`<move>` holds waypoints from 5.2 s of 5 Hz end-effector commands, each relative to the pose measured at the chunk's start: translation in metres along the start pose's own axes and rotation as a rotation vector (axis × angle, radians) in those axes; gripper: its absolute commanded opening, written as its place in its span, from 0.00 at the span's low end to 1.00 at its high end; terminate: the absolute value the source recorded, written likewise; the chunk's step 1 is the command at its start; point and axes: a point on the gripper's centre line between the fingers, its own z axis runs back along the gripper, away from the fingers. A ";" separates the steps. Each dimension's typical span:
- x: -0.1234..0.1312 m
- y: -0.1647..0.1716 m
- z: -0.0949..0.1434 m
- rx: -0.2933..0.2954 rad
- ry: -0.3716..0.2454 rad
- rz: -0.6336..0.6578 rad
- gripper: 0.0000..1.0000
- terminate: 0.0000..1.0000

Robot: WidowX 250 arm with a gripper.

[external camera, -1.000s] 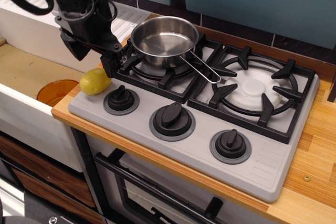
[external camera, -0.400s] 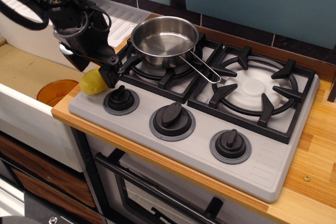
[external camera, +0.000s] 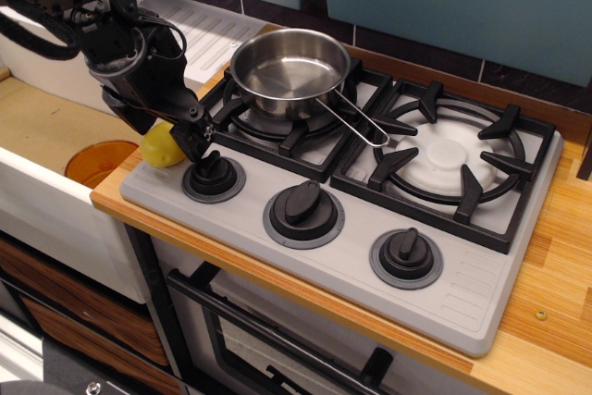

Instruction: Put pot or pan on stove and put potato in pot or pan

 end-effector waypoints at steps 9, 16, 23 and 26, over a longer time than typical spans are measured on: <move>0.105 -0.045 0.081 -0.001 0.037 0.083 0.00 0.00; 0.118 -0.058 0.060 -0.093 -0.056 0.018 1.00 0.00; 0.117 -0.027 0.125 0.034 0.076 -0.091 1.00 0.00; 0.117 -0.027 0.125 0.034 0.076 -0.091 1.00 1.00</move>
